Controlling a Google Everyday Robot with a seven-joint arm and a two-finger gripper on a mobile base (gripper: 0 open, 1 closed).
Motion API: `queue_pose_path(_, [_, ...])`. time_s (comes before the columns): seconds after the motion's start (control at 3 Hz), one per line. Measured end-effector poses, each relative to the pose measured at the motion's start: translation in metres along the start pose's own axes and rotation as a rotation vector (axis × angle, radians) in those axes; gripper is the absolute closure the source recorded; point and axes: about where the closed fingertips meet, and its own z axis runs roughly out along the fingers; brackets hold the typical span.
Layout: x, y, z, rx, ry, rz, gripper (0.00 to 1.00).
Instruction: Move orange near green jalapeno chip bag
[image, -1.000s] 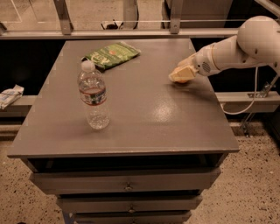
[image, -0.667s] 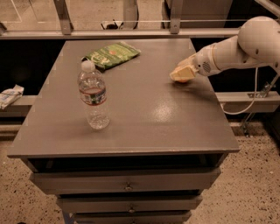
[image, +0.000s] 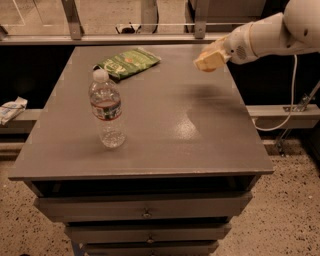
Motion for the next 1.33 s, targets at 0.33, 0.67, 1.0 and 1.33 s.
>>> queue_pose_path(0.33, [-0.013,-0.004,-0.004,0.007,-0.021,-0.016,1.0])
queue_pose_path(0.67, [-0.027,0.005,0.015,-0.007,-0.071,-0.033,1.0])
queue_pose_path(1.0, [-0.055,0.009,0.059,-0.022,-0.137,-0.044,1.0])
queue_pose_path(1.33, [-0.076,0.013,0.106,-0.035,-0.178,-0.042,1.0])
